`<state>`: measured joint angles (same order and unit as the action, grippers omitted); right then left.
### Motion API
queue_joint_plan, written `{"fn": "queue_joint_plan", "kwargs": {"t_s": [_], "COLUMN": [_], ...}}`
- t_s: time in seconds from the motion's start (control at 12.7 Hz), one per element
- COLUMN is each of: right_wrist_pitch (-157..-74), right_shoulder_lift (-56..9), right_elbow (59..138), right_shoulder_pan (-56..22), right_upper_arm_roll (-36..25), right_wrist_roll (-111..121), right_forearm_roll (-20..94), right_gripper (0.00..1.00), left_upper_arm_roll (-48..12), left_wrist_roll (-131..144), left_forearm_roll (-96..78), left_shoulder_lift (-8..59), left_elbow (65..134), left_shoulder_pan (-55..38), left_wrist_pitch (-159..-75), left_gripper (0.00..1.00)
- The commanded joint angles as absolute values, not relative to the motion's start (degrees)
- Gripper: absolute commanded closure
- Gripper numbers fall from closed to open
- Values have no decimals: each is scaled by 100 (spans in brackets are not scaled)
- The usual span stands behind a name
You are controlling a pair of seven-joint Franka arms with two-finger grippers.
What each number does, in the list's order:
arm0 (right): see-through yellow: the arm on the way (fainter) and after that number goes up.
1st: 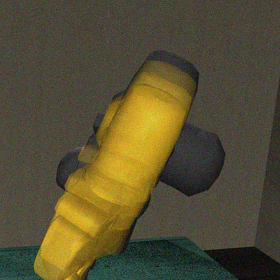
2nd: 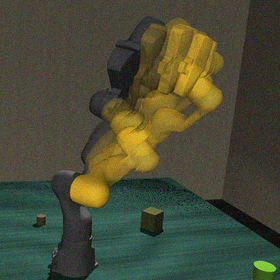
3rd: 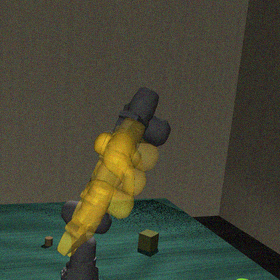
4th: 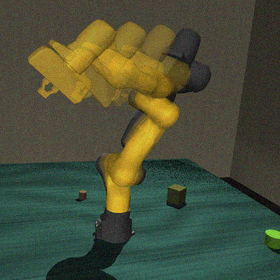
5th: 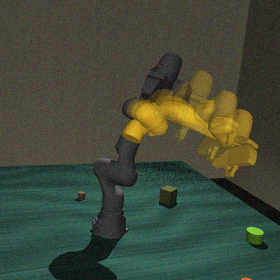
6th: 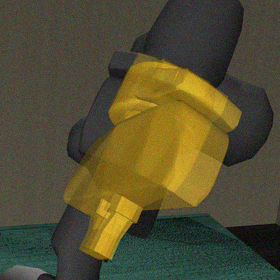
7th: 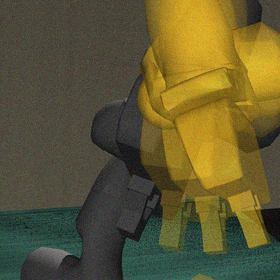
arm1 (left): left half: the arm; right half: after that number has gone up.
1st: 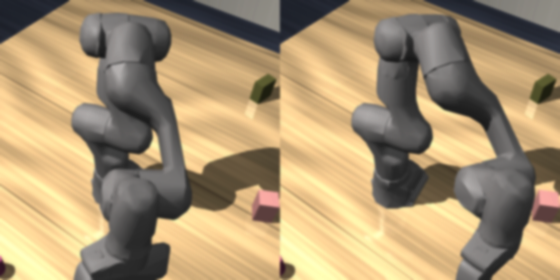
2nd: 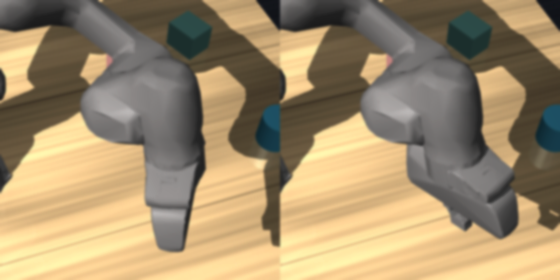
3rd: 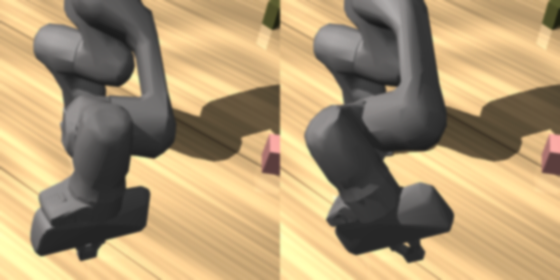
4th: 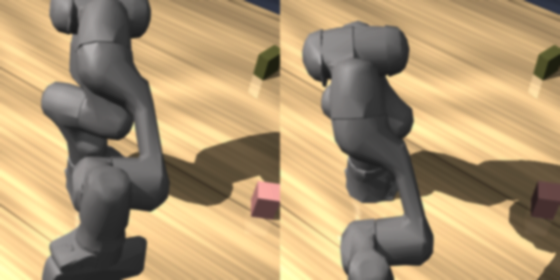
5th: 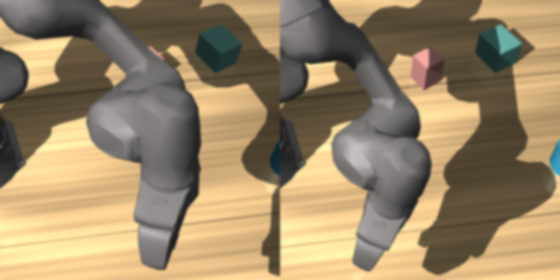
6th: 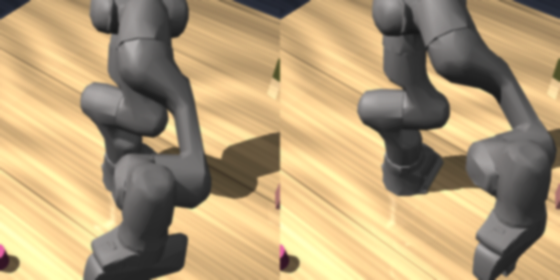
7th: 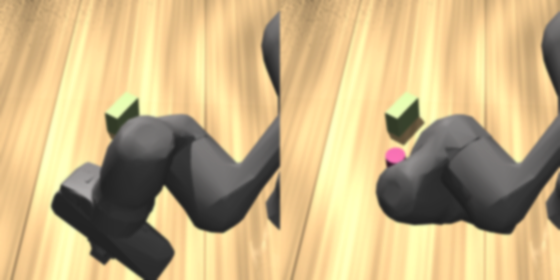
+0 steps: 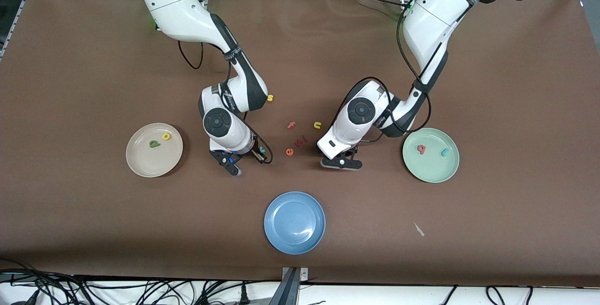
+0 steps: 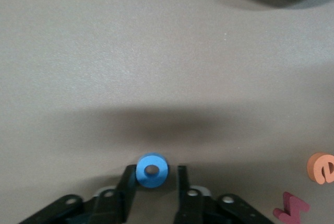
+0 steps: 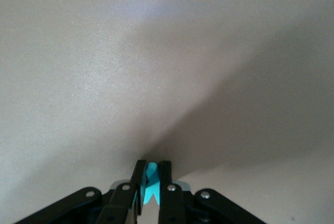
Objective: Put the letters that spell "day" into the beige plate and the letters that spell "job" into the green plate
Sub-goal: 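Grasp the cyan letter with the right gripper while the left grasps blue, then place the cyan letter on the beige plate while the left places blue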
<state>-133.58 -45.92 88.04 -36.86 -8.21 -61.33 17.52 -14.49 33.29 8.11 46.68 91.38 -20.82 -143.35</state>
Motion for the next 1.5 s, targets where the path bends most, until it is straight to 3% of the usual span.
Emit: {"fn": "queue_joint_plan", "kwargs": {"t_s": [0.0, 0.16, 0.24, 0.47, 0.95, 1.18, 1.42], "right_wrist_pitch": [-13096, -13043, -12965, -12114, -11181, -11180, -11626], "right_shoulder_lift": [-4755, -4746, -4737, -4667, -4298, -4018, -3482], "right_elbow": [8438, 8438, 8420, 8087, 8226, 8621, 9577], "right_shoulder_pan": [-3674, -3674, -3665, -3525, -3489, -3489, -3489], "right_upper_arm_roll": [-861, -870, -879, -1028, -1739, -2056, -2416], "right_wrist_roll": [-6073, -6065, -6004, -5294, -3080, -2209, -909], "right_forearm_roll": [1723, 1679, 1661, 1591, 1564, 1556, 1573], "right_gripper": [92, 94, 94, 94, 98, 99, 100], "left_upper_arm_roll": [-1345, -1345, -1345, -1353, -1406, -1406, -1424], "left_wrist_roll": [3463, 3463, 3454, 3393, 2619, 1648, 337], "left_forearm_roll": [993, 993, 993, 1011, 1011, 976, 975], "left_shoulder_lift": [4781, 4772, 4764, 4615, 4238, 3833, 3587], "left_elbow": [8956, 8956, 8956, 8956, 9017, 9070, 9158], "left_shoulder_pan": [-2180, -2180, -2171, -2013, -1643, -1223, -828], "left_wrist_pitch": [-14353, -14353, -14344, -14178, -13388, -12851, -12430], "left_gripper": [74, 89, 91, 91, 95, 95, 95]}}
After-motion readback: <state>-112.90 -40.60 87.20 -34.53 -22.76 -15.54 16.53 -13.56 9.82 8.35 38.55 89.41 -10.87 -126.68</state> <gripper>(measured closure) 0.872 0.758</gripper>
